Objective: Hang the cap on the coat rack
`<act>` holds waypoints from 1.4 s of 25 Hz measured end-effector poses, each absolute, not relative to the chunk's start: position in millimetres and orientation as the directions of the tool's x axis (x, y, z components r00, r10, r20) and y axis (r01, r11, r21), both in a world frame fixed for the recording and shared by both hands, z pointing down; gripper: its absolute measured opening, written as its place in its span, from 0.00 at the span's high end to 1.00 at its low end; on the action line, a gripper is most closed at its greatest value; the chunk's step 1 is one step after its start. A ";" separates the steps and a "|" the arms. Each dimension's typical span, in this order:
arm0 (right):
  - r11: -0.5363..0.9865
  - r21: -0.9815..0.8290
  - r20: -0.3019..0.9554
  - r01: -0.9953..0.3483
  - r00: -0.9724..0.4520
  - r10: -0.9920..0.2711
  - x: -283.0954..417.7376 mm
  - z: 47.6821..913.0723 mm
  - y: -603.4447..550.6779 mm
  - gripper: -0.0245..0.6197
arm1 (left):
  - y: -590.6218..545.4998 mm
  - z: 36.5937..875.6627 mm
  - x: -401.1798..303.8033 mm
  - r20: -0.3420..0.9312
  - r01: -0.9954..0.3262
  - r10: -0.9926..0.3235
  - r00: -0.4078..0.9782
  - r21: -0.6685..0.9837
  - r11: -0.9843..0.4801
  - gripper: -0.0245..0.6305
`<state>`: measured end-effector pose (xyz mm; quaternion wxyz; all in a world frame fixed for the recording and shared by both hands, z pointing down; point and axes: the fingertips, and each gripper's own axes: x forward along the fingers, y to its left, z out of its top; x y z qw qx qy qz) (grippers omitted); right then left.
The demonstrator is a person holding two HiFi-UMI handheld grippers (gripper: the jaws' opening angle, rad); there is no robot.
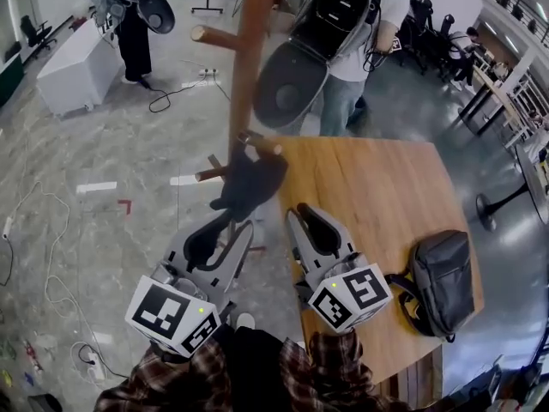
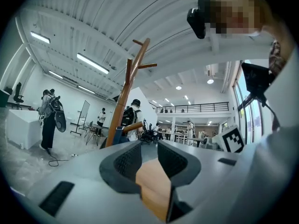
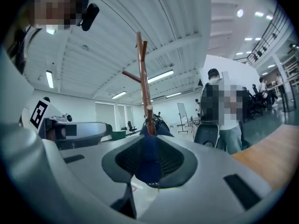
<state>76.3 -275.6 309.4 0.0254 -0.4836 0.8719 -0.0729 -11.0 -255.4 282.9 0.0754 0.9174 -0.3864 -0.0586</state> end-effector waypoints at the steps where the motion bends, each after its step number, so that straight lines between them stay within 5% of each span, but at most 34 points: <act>1: 0.527 -0.140 0.011 -0.838 -0.534 -0.845 73.8 300.2 -270.6 0.83 | -252.1 274.4 -9.1 -0.058 -0.692 -0.710 0.702 0.183 -0.698 0.78; 6: 0.532 -0.074 -0.043 -0.843 -0.530 -0.847 66.4 254.5 -247.2 0.89 | -236.7 235.8 -0.9 -0.098 -0.663 -0.679 0.728 0.152 -0.733 0.79; 11: 0.560 -0.049 -0.093 -0.827 -0.555 -0.827 62.6 226.2 -228.2 0.94 | -223.2 215.4 11.1 -0.125 -0.627 -0.638 0.760 0.118 -0.770 0.94; 35: 0.603 -0.076 -0.051 -0.794 -0.601 -0.798 41.8 235.8 -223.0 0.95 | -218.5 227.8 5.0 -0.068 -0.616 -0.628 0.775 0.135 -0.776 0.95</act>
